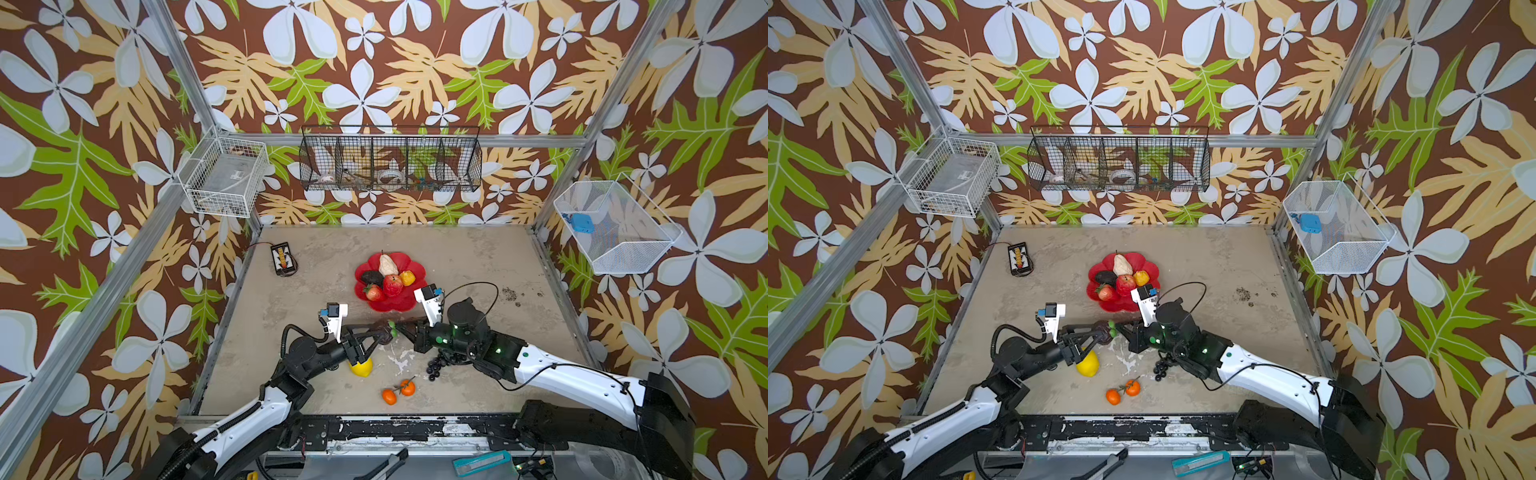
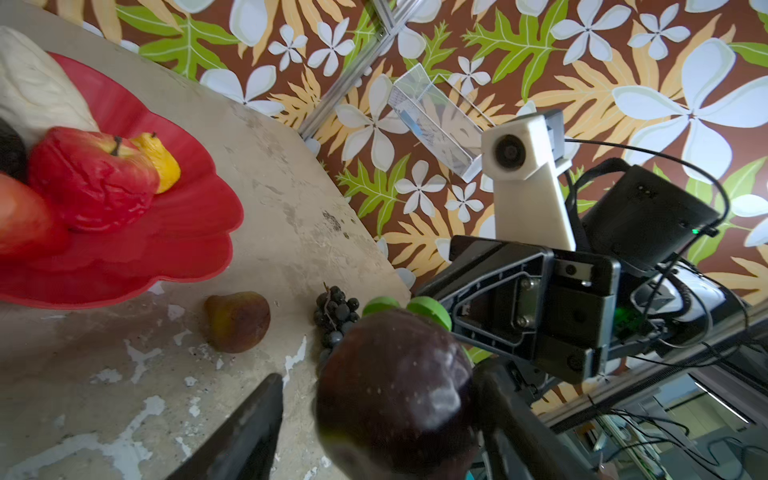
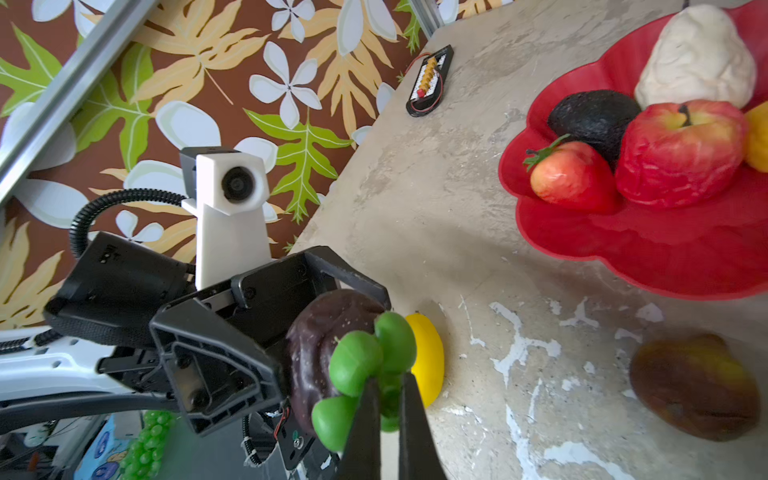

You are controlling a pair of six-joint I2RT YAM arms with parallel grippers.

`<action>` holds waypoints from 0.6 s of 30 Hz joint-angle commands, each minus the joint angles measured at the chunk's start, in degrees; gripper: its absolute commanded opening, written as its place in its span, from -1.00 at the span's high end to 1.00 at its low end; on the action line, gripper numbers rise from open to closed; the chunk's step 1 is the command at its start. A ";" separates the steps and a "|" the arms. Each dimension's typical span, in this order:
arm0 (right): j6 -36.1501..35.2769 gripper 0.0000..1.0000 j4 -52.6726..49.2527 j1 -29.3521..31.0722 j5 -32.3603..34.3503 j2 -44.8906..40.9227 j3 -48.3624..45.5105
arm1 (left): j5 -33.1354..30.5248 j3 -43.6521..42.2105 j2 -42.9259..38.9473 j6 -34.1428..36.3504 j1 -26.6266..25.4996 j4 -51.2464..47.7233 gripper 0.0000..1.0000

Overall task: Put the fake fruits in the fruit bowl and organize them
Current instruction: 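Carry the mangosteen toward the red plate with the right gripper while the left withdraws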

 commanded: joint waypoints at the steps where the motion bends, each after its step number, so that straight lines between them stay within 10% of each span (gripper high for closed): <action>1: -4.75 0.91 -6.94 -0.34 6.08 1.09 3.22 | -8.68 1.12 -2.58 2.81 -0.07 -8.08 -0.68; 11: -16.80 0.92 -20.11 -3.47 25.04 9.97 14.19 | -30.69 1.92 -13.67 10.20 0.02 -30.05 -0.73; 18: -23.03 0.92 -20.32 -3.56 32.67 20.37 20.75 | -32.82 -2.31 -18.86 12.66 0.02 -29.39 -0.73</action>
